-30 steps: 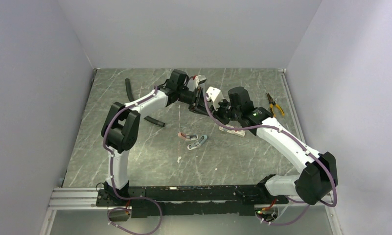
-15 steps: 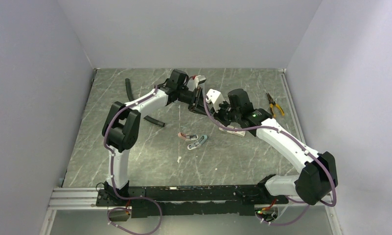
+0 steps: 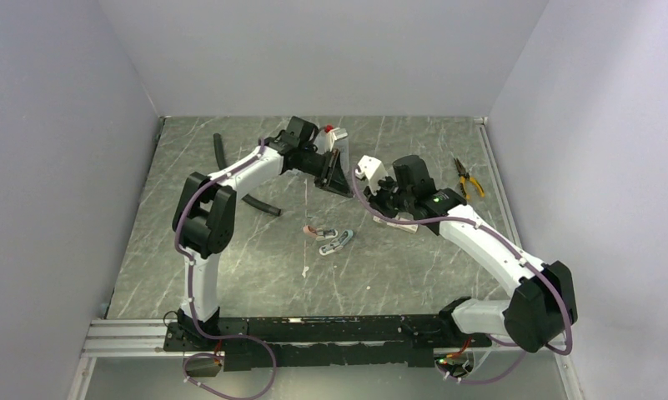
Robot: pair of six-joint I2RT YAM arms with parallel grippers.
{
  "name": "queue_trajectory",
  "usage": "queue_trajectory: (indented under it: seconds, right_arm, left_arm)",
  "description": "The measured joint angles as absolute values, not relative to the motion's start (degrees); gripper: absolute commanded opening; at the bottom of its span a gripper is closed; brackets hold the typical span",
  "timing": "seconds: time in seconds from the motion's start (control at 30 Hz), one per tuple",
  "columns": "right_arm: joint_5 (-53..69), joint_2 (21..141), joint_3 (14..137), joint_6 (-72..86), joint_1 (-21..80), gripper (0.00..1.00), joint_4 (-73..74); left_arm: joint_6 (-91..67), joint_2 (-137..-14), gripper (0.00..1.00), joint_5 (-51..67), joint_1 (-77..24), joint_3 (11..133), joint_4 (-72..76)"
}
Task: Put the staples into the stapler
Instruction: Pick up several staples from the staple box, then install the staple into the stapler.
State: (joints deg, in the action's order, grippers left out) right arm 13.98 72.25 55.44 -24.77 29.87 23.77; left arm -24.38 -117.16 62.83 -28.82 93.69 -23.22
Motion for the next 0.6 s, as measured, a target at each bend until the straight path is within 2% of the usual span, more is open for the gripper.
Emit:
queue_trajectory:
  seconds: [0.2, 0.43, 0.6]
  right_arm:
    - [15.8, 72.0, 54.1, -23.5, 27.1, 0.12, 23.7]
    - [17.0, 72.0, 53.6, -22.8, 25.8, 0.12, 23.6]
    - [17.0, 72.2, 53.6, -22.7, 25.3, 0.12, 23.5]
  left_arm:
    - [-10.3, -113.9, 0.03, 55.5, -28.9, 88.7, -26.3]
    - [9.3, -100.1, 0.04, 44.0, -31.5, 74.6, -24.7]
    - [20.9, -94.5, 0.03, 37.2, -35.4, 71.5, -23.5]
